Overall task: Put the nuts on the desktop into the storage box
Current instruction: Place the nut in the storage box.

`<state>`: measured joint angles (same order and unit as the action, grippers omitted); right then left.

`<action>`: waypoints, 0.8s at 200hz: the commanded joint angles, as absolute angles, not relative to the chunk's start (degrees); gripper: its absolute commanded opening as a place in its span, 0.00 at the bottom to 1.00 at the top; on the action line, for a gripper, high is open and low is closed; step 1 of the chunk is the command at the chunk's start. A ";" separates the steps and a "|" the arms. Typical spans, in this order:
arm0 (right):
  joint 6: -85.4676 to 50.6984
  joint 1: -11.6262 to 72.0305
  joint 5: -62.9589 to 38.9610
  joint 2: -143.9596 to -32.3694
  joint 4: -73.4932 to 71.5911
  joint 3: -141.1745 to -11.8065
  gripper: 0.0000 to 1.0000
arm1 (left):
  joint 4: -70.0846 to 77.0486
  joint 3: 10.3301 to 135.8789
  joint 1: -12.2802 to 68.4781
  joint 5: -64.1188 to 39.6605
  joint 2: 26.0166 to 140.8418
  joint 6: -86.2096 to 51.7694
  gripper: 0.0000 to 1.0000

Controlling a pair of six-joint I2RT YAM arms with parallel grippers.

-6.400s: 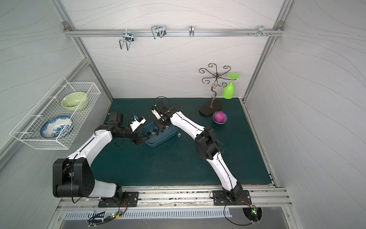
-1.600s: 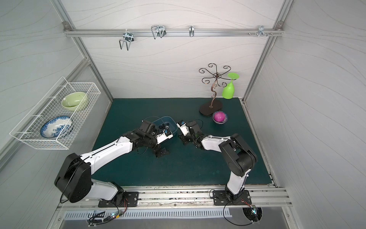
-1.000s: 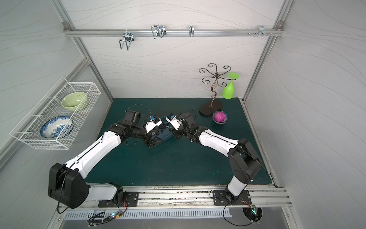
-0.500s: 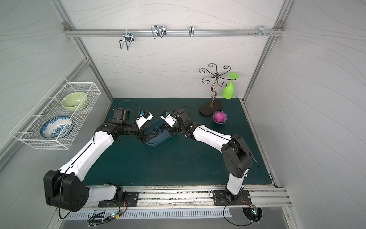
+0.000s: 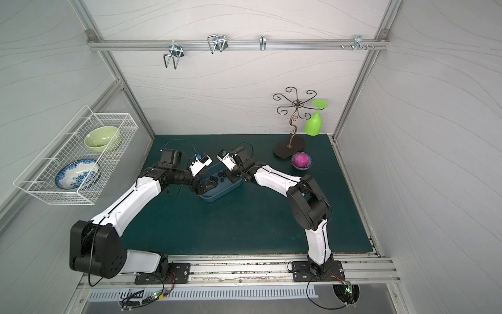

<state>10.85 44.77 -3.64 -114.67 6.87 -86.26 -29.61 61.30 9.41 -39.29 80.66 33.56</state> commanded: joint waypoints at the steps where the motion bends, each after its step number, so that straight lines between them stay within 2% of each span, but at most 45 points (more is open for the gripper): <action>1: 7.56 44.06 -2.35 -117.54 9.96 -88.87 0.23 | -25.83 62.44 9.15 -38.25 82.64 36.03 0.98; 62: 7.01 41.86 -0.26 -123.54 16.46 -94.76 0.23 | -20.69 61.52 8.44 -36.65 86.54 34.43 0.98; 160: 7.54 41.89 2.99 -129.39 25.65 -103.46 0.22 | -21.40 62.25 8.00 -37.26 87.63 33.01 0.99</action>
